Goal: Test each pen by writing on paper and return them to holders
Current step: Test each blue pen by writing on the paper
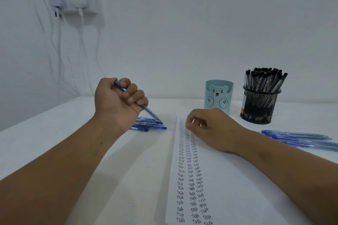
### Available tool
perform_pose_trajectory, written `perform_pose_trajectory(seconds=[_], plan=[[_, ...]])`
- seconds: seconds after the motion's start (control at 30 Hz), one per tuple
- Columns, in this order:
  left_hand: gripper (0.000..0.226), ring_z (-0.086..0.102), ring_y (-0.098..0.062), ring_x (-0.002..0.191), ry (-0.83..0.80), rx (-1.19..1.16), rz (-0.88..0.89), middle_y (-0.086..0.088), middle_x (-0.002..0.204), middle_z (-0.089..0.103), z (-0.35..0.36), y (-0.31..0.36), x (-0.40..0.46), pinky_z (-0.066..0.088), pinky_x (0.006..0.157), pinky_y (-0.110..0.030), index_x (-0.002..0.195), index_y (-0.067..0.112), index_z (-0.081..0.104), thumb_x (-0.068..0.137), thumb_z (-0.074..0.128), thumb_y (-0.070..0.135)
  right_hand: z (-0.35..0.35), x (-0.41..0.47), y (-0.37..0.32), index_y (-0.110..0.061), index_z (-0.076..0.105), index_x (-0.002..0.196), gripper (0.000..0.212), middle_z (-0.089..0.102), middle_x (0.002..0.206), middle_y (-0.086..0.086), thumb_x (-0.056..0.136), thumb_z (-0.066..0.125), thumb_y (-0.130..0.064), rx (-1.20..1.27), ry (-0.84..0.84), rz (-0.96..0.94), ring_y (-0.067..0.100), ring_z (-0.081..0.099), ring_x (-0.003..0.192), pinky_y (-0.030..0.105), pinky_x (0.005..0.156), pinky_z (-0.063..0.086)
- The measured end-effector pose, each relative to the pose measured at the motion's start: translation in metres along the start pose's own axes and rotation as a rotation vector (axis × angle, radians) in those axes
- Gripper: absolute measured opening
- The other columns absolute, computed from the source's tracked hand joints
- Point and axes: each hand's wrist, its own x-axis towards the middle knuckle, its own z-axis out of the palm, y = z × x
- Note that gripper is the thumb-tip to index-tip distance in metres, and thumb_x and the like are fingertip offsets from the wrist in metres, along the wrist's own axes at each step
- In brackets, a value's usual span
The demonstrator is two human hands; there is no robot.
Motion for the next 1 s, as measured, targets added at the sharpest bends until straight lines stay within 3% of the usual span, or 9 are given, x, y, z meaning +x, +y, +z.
perform_pose_trajectory(seconds=[0.17, 0.23, 0.3, 0.4, 0.5, 0.57, 0.63, 0.73, 1.0], plan=[[0.036, 0.042, -0.021, 0.058, -0.105, -0.029, -0.078, -0.002, 0.06, 0.032, 0.015, -0.02, -0.014, 0.041, 0.07, -0.032, 0.066, 0.015, 0.036, 0.097, 0.03, 0.032, -0.002, 0.004, -0.019, -0.031, 0.076, 0.105, 0.045, 0.046, 0.068, -0.017, 0.084, 0.057, -0.066, -0.131, 0.226, -0.267, 0.001, 0.049, 0.065, 0.015, 0.06, 0.033], [0.039, 0.055, -0.027, 0.07, -0.154, -0.04, -0.093, -0.007, 0.063, 0.044, 0.023, -0.03, -0.02, 0.048, 0.083, -0.035, 0.067, 0.014, 0.037, 0.1, 0.029, 0.032, 0.001, 0.007, -0.023, -0.026, 0.078, 0.095, 0.04, 0.04, 0.064, -0.015, 0.086, 0.058, -0.059, -0.185, 0.24, -0.346, 0.006, 0.042, 0.059, 0.021, 0.054, 0.038], [0.037, 0.068, -0.036, 0.098, -0.198, 0.01, -0.101, -0.017, 0.077, 0.064, 0.028, -0.035, -0.024, 0.048, 0.101, -0.039, 0.07, 0.014, 0.039, 0.101, 0.029, 0.03, 0.004, 0.01, -0.022, -0.021, 0.075, 0.083, 0.033, 0.041, 0.061, -0.013, 0.09, 0.058, -0.048, -0.262, 0.245, -0.353, 0.007, 0.04, 0.056, 0.031, 0.052, 0.044], [0.033, 0.057, -0.03, 0.131, -0.209, 0.242, -0.087, -0.017, 0.116, 0.073, 0.025, -0.04, -0.019, 0.037, 0.116, -0.039, 0.084, 0.017, 0.048, 0.105, 0.031, 0.035, 0.0, 0.011, -0.015, -0.018, 0.071, 0.08, 0.02, 0.059, 0.062, -0.006, 0.093, 0.063, -0.031, -0.224, 0.234, -0.142, 0.016, 0.052, 0.059, 0.038, 0.061, 0.051], [0.023, 0.056, -0.019, 0.125, -0.218, 0.869, 0.018, 0.007, 0.118, 0.072, 0.013, -0.046, -0.013, 0.039, 0.113, -0.038, 0.101, 0.032, 0.055, 0.095, 0.05, 0.053, -0.005, 0.011, -0.007, -0.014, 0.07, 0.081, 0.014, 0.069, 0.069, 0.002, 0.091, 0.065, -0.022, -0.028, 0.24, 0.13, 0.016, 0.061, 0.063, 0.038, 0.066, 0.055], [0.017, 0.055, -0.006, 0.118, -0.362, 1.351, 0.083, 0.02, 0.117, 0.065, -0.001, -0.047, -0.011, 0.044, 0.102, -0.029, 0.104, 0.042, 0.059, 0.091, 0.063, 0.052, -0.007, 0.01, -0.007, -0.011, 0.07, 0.084, 0.01, 0.073, 0.072, 0.006, 0.092, 0.065, -0.016, 0.19, 0.186, 0.245, 0.009, 0.061, 0.054, 0.032, 0.059, 0.054], [0.022, 0.048, 0.004, 0.118, -0.529, 1.636, 0.048, 0.026, 0.121, 0.055, -0.012, -0.047, -0.011, 0.041, 0.098, -0.025, 0.109, 0.048, 0.063, 0.088, 0.069, 0.051, -0.007, 0.01, -0.009, -0.006, 0.069, 0.087, 0.004, 0.074, 0.073, 0.009, 0.09, 0.067, -0.009, 0.456, 0.146, 0.33, 0.012, 0.056, 0.05, 0.028, 0.053, 0.048], [0.031, 0.041, 0.003, 0.126, -0.639, 1.733, -0.042, 0.031, 0.127, 0.05, -0.017, -0.046, -0.01, 0.035, 0.112, -0.029, 0.114, 0.056, 0.062, 0.084, 0.07, 0.06, -0.006, 0.012, -0.009, -0.002, 0.066, 0.081, 0.004, 0.07, 0.07, 0.013, 0.085, 0.067, -0.004, 0.603, 0.074, 0.401, 0.018, 0.05, 0.052, 0.025, 0.048, 0.042], [0.028, 0.043, 0.009, 0.124, -0.637, 1.722, -0.022, 0.037, 0.123, 0.053, -0.019, -0.048, -0.006, 0.035, 0.113, -0.027, 0.11, 0.053, 0.065, 0.083, 0.072, 0.057, 0.0, 0.015, -0.008, -0.008, 0.068, 0.071, 0.012, 0.071, 0.063, 0.002, 0.078, 0.068, -0.017, 0.334, -0.004, 0.397, 0.02, 0.054, 0.065, 0.038, 0.066, 0.045]])
